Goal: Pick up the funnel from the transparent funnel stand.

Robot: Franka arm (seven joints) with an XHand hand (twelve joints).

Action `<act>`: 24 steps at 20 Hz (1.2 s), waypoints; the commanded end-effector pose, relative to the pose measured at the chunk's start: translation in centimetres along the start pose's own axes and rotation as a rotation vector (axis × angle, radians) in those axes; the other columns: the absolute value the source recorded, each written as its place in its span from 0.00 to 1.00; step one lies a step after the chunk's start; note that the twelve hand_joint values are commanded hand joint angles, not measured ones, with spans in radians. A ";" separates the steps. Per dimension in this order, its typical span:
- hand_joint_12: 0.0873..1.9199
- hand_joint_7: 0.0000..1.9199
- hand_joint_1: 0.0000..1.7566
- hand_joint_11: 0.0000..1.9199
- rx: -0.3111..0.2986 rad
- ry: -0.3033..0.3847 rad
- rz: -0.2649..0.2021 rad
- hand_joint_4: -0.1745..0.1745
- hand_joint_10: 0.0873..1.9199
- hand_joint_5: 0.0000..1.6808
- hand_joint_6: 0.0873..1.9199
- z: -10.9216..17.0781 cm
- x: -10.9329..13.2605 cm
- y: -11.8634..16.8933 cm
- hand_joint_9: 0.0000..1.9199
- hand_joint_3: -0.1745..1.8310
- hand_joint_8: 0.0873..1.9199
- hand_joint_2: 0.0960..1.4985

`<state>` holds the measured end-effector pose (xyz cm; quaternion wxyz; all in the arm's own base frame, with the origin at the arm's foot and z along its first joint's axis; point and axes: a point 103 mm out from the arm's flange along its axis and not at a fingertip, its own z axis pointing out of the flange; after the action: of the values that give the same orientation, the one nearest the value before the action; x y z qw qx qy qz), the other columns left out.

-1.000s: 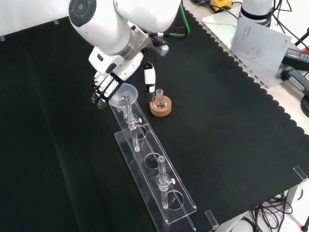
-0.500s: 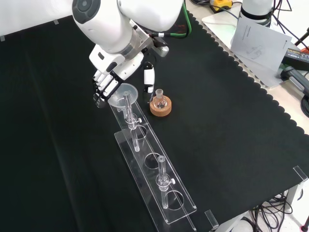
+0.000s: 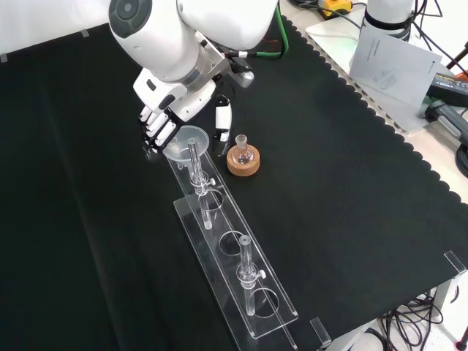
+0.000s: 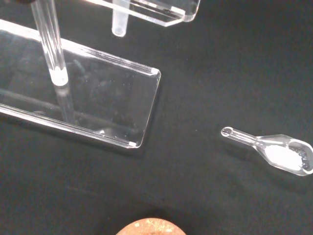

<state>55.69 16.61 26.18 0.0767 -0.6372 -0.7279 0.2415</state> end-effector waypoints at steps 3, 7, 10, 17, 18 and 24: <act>0.74 0.12 0.34 0.17 -0.048 -0.019 0.003 0.40 0.33 0.27 0.00 -0.2 0.1 -0.3 0.24 0.21 0.33 0.50; 0.71 0.21 0.35 0.20 -0.121 -0.058 0.018 0.40 0.30 0.32 0.00 -0.6 0.2 -0.9 0.31 0.24 0.33 0.51; 0.68 0.26 0.37 0.23 -0.163 -0.086 0.029 0.39 0.27 0.34 0.00 -1.4 0.2 -1.5 0.36 0.25 0.33 0.51; 0.66 0.28 0.38 0.28 -0.207 -0.115 0.061 0.36 0.28 0.36 0.00 -4.0 -0.5 -3.6 0.50 0.27 0.33 0.51; 0.65 0.28 0.38 0.29 -0.209 -0.116 0.067 0.36 0.28 0.36 0.00 -4.4 -0.6 -4.1 0.51 0.28 0.33 0.51; 0.65 0.28 0.38 0.30 -0.233 -0.118 0.098 0.35 0.29 0.36 0.00 -6.1 -1.5 -7.5 0.54 0.28 0.33 0.51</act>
<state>53.72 16.67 33.07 -0.0403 -0.6533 -0.7303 0.1955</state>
